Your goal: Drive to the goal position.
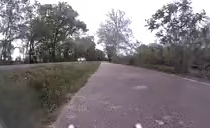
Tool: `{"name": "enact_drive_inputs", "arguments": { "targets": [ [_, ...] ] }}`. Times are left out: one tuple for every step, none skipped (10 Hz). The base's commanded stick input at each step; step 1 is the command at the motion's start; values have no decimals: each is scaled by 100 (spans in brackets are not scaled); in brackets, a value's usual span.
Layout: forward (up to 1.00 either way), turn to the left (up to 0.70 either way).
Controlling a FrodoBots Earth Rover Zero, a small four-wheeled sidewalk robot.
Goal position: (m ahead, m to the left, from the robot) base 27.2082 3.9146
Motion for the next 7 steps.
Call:
{"name": "enact_drive_inputs", "arguments": {
  "targets": [
    [100, 0],
    [100, 0],
    [100, 0],
    [100, 0],
    [100, 0],
    [100, 0],
    [100, 0]
  ]
}}
